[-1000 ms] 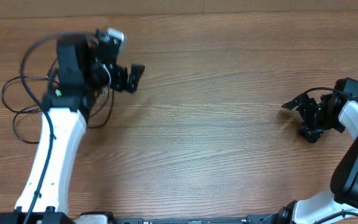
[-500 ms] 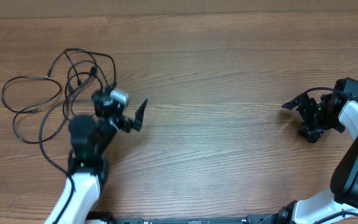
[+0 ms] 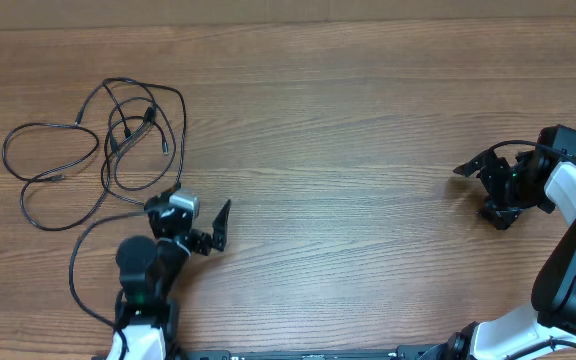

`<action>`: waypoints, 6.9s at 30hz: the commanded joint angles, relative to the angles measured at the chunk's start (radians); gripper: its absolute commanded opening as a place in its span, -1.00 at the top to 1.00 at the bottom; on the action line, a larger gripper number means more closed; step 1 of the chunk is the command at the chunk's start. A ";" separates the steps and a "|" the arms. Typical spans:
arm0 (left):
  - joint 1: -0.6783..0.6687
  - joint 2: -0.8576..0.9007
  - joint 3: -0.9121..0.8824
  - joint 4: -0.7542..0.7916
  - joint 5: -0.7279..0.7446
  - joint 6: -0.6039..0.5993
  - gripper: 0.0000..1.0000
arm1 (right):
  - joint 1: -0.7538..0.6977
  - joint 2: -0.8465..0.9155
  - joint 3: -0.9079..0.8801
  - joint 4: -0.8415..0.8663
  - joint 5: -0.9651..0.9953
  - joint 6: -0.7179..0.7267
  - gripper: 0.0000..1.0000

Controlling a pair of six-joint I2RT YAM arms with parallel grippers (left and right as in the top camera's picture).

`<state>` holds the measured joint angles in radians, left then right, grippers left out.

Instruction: Untangle cables

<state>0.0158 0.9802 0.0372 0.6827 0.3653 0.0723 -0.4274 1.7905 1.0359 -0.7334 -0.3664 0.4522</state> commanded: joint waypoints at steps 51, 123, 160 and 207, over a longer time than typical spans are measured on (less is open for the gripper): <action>0.010 -0.976 -0.032 -0.760 -0.340 -0.057 -0.99 | -0.008 0.008 -0.002 0.006 0.044 -0.003 -1.00; 0.010 -0.976 -0.032 -0.760 -0.340 -0.057 -1.00 | 0.100 -0.866 -0.003 0.002 0.070 -0.043 -1.00; 0.010 -0.976 -0.032 -0.760 -0.340 -0.057 -0.99 | 0.485 -1.661 -0.775 0.964 0.268 -0.303 -1.00; 0.010 -0.976 -0.032 -0.760 -0.340 -0.057 -1.00 | 0.526 -1.788 -1.028 0.649 0.350 -0.539 -1.00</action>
<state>0.0216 0.0151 0.0086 -0.0753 0.0319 0.0002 0.0933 0.0120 0.0185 -0.0902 -0.0257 -0.0799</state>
